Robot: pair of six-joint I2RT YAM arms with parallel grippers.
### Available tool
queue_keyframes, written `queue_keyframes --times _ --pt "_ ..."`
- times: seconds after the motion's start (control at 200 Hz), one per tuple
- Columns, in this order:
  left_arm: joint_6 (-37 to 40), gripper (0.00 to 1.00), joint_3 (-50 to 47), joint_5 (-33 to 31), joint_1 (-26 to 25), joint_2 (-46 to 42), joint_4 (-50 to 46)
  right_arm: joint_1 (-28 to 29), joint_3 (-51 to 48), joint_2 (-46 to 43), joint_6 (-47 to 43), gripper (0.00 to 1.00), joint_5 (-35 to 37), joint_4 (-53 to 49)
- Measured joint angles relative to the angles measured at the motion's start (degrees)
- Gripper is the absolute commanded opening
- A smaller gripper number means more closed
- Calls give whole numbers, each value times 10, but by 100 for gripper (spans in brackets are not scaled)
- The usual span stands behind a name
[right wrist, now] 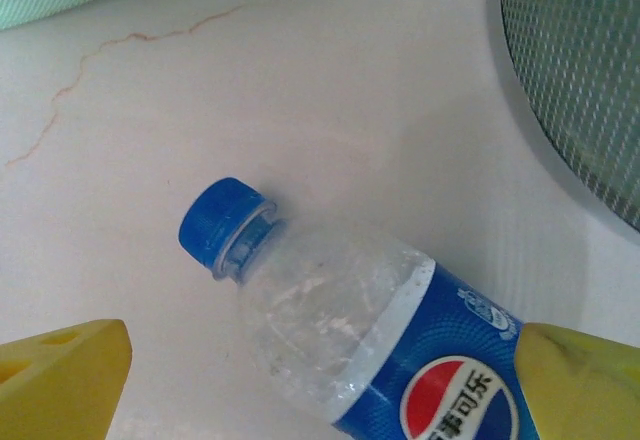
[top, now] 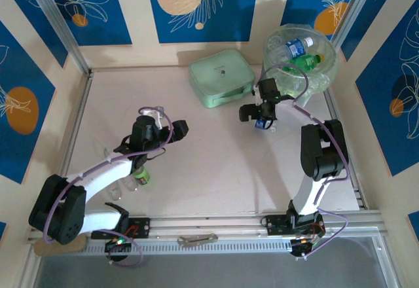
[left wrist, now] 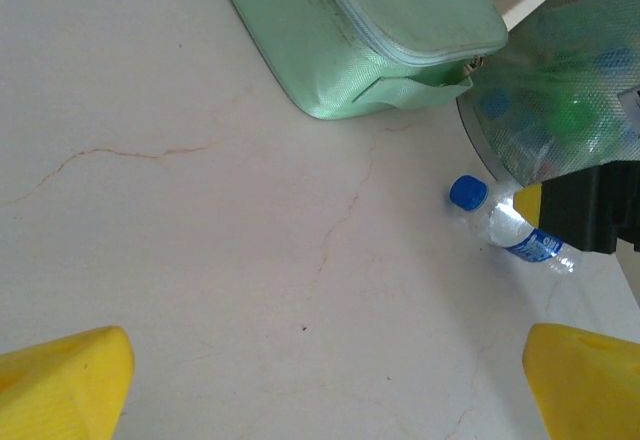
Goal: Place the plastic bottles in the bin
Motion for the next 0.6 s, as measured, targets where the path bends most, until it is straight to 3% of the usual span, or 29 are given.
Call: queue_keyframes --times 0.53,0.6 --pt "-6 99 -4 6 0 0 13 43 -88 -55 29 100 45 -30" --pt "-9 99 -5 6 0 0 15 43 -88 -54 28 94 49 -30"
